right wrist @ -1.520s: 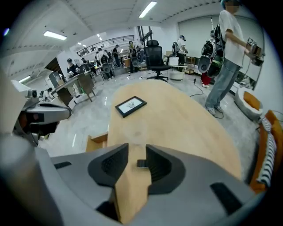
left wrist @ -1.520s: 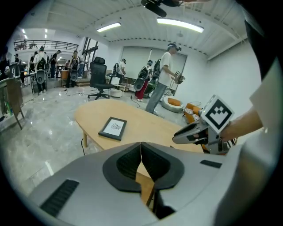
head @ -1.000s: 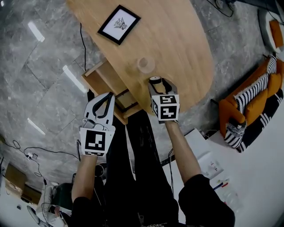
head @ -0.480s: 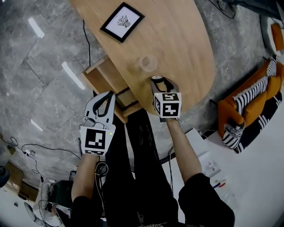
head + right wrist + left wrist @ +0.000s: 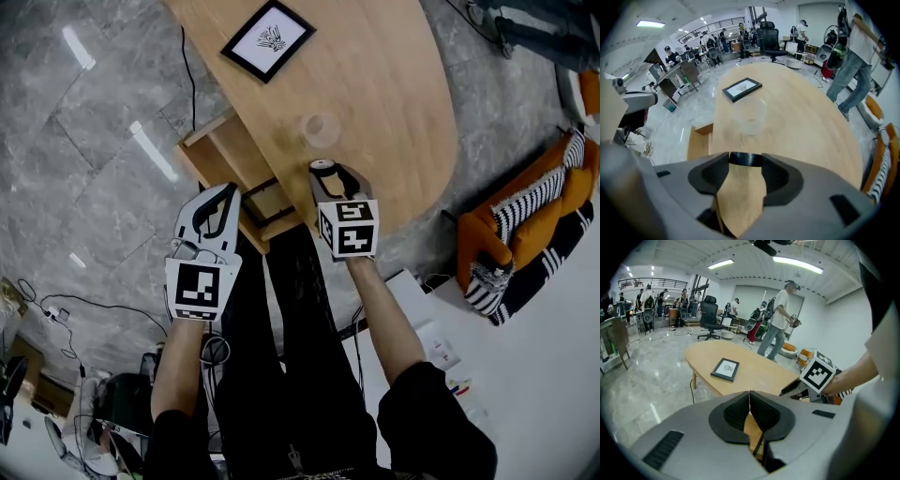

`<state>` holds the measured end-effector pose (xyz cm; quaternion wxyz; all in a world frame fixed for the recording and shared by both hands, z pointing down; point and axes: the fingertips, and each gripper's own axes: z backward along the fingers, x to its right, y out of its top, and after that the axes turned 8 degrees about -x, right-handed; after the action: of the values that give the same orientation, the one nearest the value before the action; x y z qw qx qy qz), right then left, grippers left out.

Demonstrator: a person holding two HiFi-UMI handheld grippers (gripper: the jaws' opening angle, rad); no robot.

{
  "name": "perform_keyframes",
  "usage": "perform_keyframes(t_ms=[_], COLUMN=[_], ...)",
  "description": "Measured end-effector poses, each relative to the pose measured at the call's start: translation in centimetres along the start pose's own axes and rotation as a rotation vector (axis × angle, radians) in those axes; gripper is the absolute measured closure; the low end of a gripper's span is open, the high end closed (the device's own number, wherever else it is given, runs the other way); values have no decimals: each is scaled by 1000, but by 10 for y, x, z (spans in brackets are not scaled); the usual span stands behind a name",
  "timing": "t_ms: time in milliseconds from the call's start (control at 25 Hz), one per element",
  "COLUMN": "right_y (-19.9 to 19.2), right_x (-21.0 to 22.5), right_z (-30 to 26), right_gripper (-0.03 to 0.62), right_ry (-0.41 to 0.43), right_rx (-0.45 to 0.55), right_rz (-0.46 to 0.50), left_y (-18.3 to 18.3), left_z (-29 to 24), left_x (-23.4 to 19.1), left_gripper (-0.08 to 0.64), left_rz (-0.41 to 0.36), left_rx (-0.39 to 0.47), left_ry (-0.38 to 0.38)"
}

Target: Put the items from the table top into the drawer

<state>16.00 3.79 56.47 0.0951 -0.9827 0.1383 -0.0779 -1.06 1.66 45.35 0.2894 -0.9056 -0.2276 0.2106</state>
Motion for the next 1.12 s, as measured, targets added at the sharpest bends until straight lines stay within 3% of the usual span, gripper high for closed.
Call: perform_keyframes(t_ms=[280,520,720,920,1120], right_y=[2,-7,-19,-38,-65], right_x=[-52,-110,-143,-155,-158], right_z=[1,-3,-11,-25,-46], right_gripper=[371,371,371,371,371], right_ry=[108,201,242,247,243], right_rx=[17,10,-1,-19,-93], right_rz=[62,205,239,218,139], left_y=[-10,-23,-33,-42,-51], left_z=[8,15,20,22,19], left_x=[-11,-25,-33,-39,-42], left_gripper=[545,545,546,546,546], left_rz=[41,82,108,122,136], left_rx=[5,2,2,-1,-14], left_ry=[35,71,91,98,100])
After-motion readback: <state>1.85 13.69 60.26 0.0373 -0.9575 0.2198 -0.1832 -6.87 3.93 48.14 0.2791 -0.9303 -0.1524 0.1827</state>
